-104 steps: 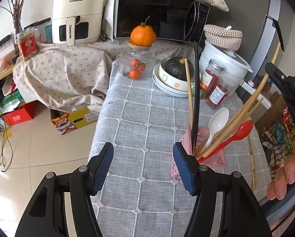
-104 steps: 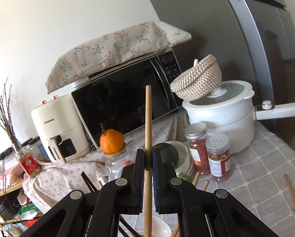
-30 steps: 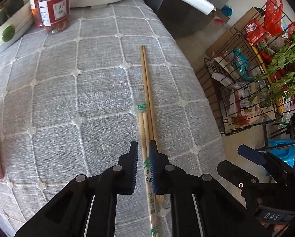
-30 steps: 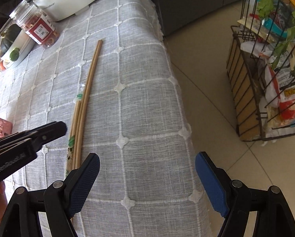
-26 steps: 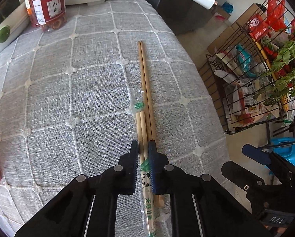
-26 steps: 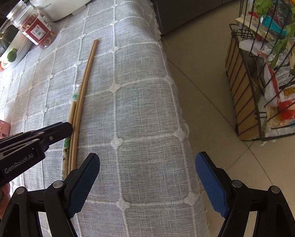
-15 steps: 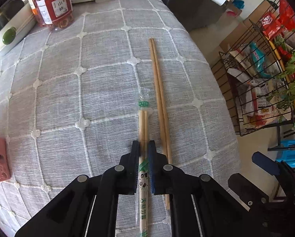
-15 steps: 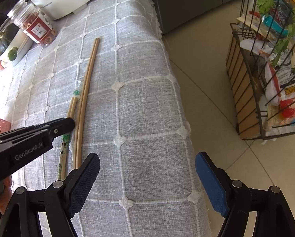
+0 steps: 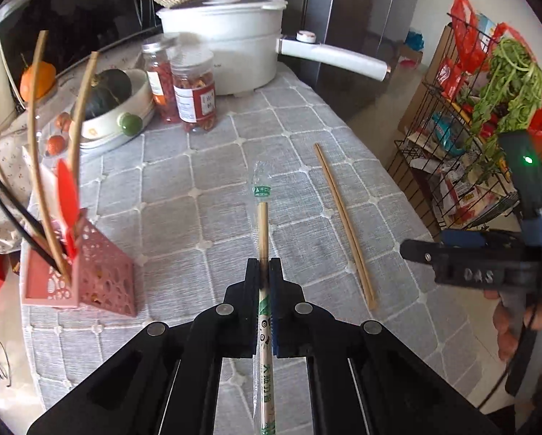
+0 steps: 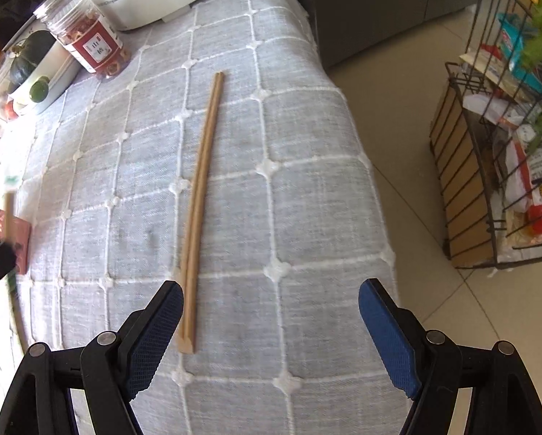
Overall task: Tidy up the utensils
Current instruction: 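Grasp the paper-wrapped disposable chopsticks with the left tool and lift them, then carry wrapped chopsticks to basket with left tool while right tool grasps last wooden chopsticks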
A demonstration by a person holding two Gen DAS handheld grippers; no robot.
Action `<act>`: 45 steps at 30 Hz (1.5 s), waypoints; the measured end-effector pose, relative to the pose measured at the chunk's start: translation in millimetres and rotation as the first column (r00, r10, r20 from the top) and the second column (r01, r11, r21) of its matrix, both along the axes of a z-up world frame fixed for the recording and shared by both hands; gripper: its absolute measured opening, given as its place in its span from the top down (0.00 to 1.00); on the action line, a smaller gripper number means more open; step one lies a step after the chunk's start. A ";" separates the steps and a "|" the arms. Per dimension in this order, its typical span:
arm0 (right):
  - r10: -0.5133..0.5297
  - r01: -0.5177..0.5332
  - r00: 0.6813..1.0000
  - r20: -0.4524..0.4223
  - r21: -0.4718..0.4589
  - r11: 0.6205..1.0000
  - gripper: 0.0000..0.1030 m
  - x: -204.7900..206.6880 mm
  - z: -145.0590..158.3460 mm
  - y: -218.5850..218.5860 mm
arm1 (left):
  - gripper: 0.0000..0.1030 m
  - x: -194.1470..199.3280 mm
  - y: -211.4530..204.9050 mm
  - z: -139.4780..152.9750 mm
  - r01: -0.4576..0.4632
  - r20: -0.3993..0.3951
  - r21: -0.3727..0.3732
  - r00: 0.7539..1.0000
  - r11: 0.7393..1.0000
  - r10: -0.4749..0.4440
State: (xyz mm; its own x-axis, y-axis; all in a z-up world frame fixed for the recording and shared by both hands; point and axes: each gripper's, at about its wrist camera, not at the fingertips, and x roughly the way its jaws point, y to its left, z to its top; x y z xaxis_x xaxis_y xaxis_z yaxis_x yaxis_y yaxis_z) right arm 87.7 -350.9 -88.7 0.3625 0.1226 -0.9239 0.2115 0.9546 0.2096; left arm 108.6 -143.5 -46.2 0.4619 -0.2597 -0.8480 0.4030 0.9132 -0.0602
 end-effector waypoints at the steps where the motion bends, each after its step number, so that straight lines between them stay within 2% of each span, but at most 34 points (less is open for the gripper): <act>1: -0.001 0.001 1.000 0.004 -0.004 1.000 0.19 2.7 0.2 2.9 | 0.96 -6.8 10.8 4.8 0.002 0.014 -0.015 1.000 1.000 -0.002; 4: -0.012 0.012 1.000 0.009 -0.008 1.000 0.19 12.6 -1.4 11.3 | 0.96 -26.6 46.2 14.1 -0.008 0.050 -0.080 0.999 0.997 0.012; 7: -0.025 0.025 1.000 0.016 0.001 1.000 0.20 23.3 -5.3 20.9 | 0.96 -29.6 66.3 13.2 -0.023 0.034 -0.122 0.999 0.992 0.028; 8: -0.026 0.026 1.000 0.016 0.001 1.000 0.23 27.2 -7.4 25.6 | 0.96 -29.8 70.0 14.1 -0.015 0.037 -0.139 0.999 0.990 0.021; 10: -0.008 0.008 1.000 0.011 -0.003 1.000 0.36 36.1 -12.2 37.5 | 0.96 -33.0 77.4 16.8 0.000 0.061 -0.141 0.998 0.990 0.009; 11: 0.007 -0.007 1.000 0.005 -0.004 1.000 0.39 41.5 -14.8 44.3 | 0.96 -34.0 80.6 17.6 0.006 0.064 -0.141 0.998 0.990 0.003; 13: 0.025 -0.025 1.000 0.005 -0.011 1.000 0.48 52.2 -19.8 56.1 | 0.96 -32.4 89.3 18.7 0.003 0.047 -0.162 0.999 0.987 0.005; 18: -0.022 0.020 0.999 -0.026 -0.065 0.998 0.55 79.1 -35.0 64.7 | 0.96 -29.0 107.3 25.2 -0.013 0.026 -0.215 0.999 0.977 0.019; 23: -0.081 0.081 0.997 -0.005 -0.085 0.993 0.58 101.4 -37.0 53.3 | 0.96 -29.7 119.3 33.1 -0.003 0.038 -0.234 0.999 0.972 0.012; 26: -0.083 0.085 0.996 0.018 -0.128 0.988 0.67 109.8 -38.1 50.4 | 0.96 -26.6 126.3 32.4 -0.016 0.019 -0.256 1.000 0.967 0.021; 29: -0.079 0.083 0.996 0.032 -0.168 0.982 0.88 112.8 -38.5 50.8 | 0.96 -26.5 129.5 32.6 -0.025 0.021 -0.255 0.999 0.967 0.031; 33: -0.057 0.062 0.998 0.041 -0.148 0.987 0.90 108.3 -38.4 52.7 | 0.96 -28.0 128.2 34.8 -0.028 0.031 -0.254 0.999 0.967 0.037; 37: -0.031 0.035 0.998 0.053 -0.088 0.995 0.90 93.8 -28.6 59.3 | 0.96 -33.2 127.0 41.5 -0.024 0.059 -0.259 0.997 0.966 0.041; 45: 0.000 -0.004 0.973 0.232 0.018 1.000 0.90 49.4 36.3 67.5 | 0.96 -41.8 137.6 67.4 -0.050 0.142 -0.306 0.985 0.951 0.097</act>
